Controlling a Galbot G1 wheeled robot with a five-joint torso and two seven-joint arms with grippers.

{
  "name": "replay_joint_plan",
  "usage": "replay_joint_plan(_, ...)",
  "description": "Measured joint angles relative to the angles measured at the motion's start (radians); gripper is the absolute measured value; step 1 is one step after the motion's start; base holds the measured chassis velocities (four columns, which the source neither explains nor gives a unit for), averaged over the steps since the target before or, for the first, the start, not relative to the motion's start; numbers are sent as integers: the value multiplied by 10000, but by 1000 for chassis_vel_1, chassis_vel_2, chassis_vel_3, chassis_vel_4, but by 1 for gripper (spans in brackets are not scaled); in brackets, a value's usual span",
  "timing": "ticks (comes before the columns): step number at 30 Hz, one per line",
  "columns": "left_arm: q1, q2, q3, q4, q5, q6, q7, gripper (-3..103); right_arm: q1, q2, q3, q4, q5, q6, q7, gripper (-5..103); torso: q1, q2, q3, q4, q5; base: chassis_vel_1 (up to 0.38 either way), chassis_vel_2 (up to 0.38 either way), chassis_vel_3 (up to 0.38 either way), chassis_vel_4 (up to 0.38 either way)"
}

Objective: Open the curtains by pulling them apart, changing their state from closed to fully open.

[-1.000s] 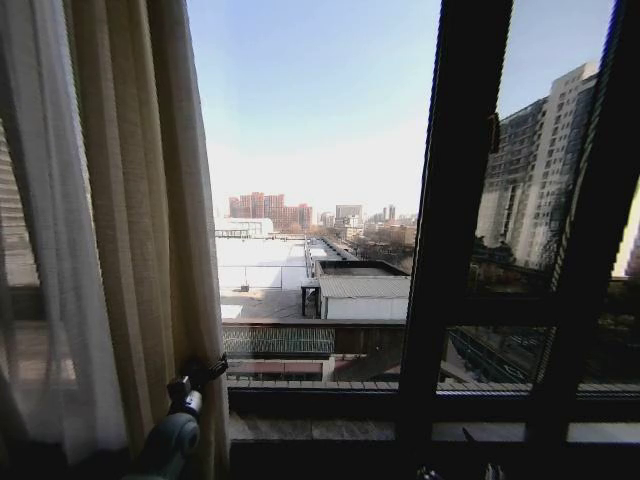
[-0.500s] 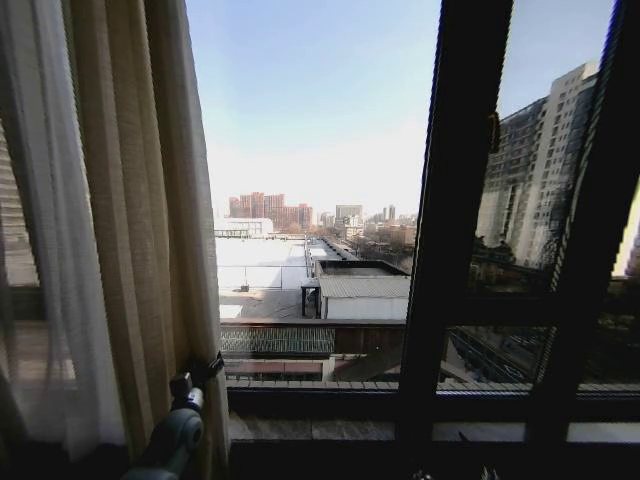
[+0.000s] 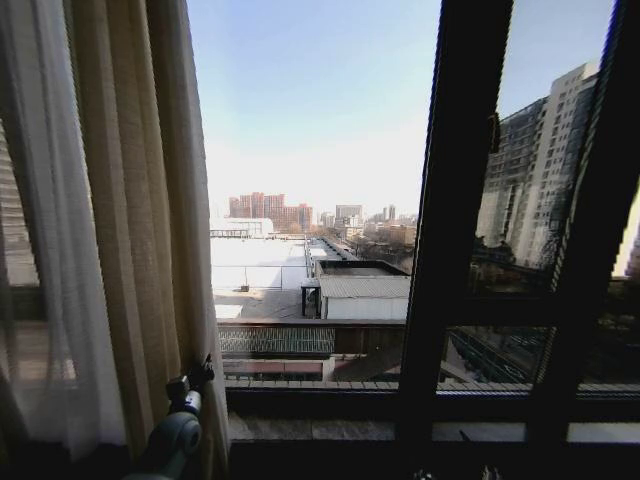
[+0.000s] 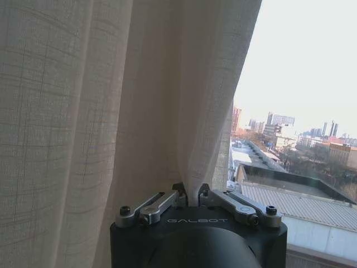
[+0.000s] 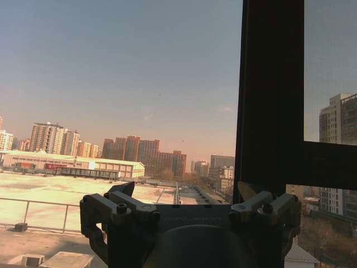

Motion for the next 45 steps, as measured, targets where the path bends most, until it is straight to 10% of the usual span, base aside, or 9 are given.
replay_joint_plan(45, 389, 66, -360, -133, 55, -12, 520, 0, 266, -331, 105, -36, 840, 173, -104, 100, -1, 1, 0, 1, 0, 0, 0, 0, 0)
